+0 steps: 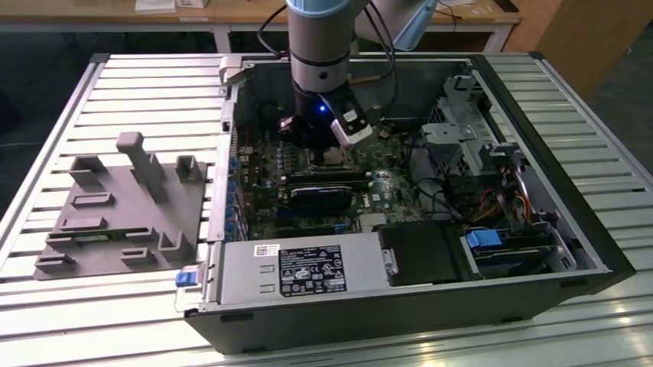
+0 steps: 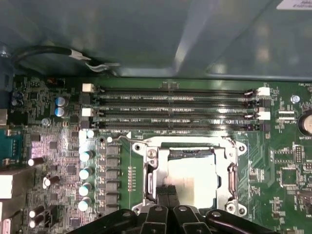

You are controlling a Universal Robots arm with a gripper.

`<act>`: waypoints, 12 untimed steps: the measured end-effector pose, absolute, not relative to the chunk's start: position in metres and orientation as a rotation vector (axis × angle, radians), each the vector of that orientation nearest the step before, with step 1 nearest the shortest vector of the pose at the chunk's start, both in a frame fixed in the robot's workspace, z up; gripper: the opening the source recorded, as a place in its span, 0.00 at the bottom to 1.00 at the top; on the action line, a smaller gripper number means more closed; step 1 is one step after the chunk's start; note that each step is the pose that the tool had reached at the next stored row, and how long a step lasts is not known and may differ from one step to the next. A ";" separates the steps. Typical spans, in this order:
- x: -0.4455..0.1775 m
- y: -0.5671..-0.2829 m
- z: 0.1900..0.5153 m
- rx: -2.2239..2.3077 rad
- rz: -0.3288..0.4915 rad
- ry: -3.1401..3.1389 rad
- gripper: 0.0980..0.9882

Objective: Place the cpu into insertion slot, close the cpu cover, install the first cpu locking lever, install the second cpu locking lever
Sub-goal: 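Close the cpu cover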

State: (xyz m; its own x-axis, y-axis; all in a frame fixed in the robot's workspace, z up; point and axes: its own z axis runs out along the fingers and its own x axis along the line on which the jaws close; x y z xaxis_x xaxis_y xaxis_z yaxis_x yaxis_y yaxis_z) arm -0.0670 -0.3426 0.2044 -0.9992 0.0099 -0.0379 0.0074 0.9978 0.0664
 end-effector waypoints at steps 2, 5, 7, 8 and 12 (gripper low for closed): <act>-0.067 -0.343 0.204 0.013 0.095 3.102 0.00; -0.067 -0.344 0.204 0.013 0.095 3.102 0.00; -0.067 -0.345 0.202 0.012 0.094 3.102 0.00; -0.067 -0.345 0.201 0.012 0.094 3.102 0.00; -0.067 -0.346 0.198 0.006 0.115 3.101 0.00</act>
State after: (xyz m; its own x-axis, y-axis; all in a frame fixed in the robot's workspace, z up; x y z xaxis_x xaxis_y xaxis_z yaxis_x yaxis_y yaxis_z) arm -0.0668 -0.3457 0.1983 -0.9993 0.0054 -0.0378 0.0026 0.9973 0.0738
